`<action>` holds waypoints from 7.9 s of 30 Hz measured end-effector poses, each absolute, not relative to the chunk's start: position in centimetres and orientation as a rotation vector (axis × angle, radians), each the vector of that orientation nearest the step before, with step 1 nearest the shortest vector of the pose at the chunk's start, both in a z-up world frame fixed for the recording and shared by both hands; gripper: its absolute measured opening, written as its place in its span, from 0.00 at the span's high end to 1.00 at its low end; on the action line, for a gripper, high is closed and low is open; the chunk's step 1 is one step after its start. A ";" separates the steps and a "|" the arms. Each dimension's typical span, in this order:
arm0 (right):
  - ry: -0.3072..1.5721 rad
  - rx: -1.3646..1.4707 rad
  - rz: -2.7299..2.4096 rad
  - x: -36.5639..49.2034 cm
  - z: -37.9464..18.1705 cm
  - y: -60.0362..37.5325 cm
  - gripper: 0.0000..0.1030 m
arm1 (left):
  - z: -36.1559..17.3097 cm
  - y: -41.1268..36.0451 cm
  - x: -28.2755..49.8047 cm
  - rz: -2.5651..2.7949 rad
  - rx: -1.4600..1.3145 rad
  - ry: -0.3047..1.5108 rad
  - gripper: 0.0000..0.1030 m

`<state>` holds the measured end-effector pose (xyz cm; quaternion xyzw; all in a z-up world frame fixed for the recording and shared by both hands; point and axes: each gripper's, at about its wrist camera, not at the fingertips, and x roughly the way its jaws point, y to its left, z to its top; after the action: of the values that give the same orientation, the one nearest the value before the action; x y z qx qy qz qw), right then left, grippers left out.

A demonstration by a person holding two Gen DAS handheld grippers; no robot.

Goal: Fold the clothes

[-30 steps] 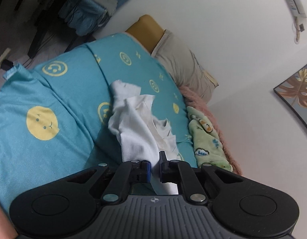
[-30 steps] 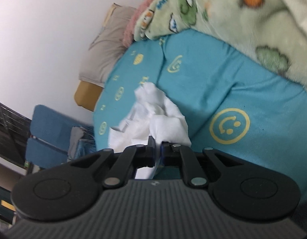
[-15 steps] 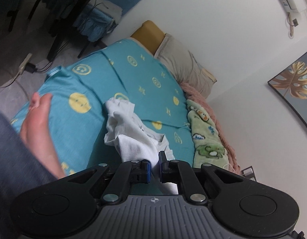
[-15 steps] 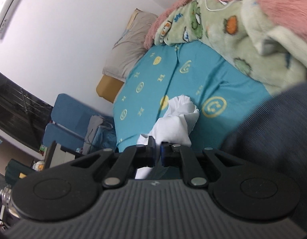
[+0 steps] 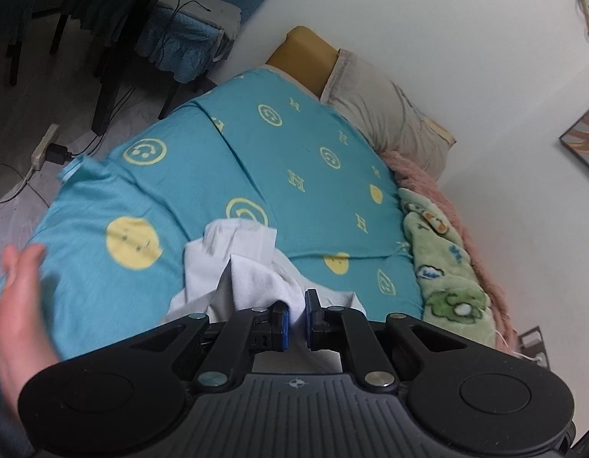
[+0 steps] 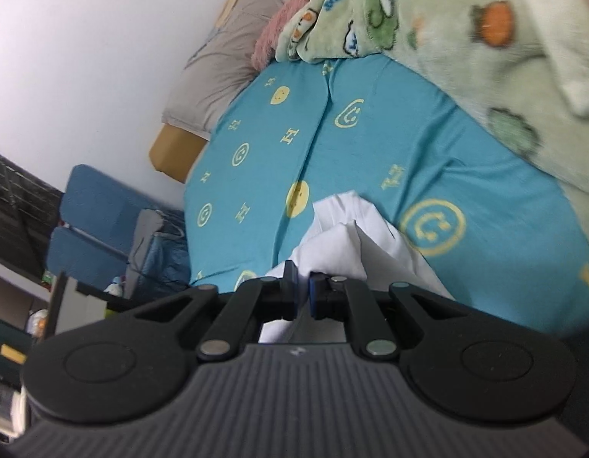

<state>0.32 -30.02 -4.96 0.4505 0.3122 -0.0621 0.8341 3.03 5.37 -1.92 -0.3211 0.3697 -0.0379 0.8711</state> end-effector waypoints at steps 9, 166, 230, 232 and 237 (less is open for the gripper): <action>0.727 0.987 -0.159 9.5 -8.9 -31.1 0.90 | -5.8 4.0 13.4 -0.051 -0.632 0.837 0.92; 0.694 1.269 -0.166 2.7 -17.6 -27.3 0.76 | -16.2 7.6 8.0 -0.215 -1.088 0.804 0.80; 0.460 0.831 -0.497 -6.0 -4.3 -61.2 0.41 | -2.5 -36.3 9.5 -0.829 -0.243 0.911 0.02; 0.430 0.805 -0.488 -7.1 -2.8 -60.5 0.15 | -0.4 -36.0 8.3 -0.830 -0.197 0.866 0.00; 0.385 0.670 -0.469 -10.5 1.7 -57.0 0.13 | 4.8 -34.4 2.7 -0.837 -0.058 0.711 0.00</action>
<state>-10.48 -57.00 1.68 0.3238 0.1859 -0.2266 0.8996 2.70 -34.43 4.80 -0.0274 0.3380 -0.3979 0.8524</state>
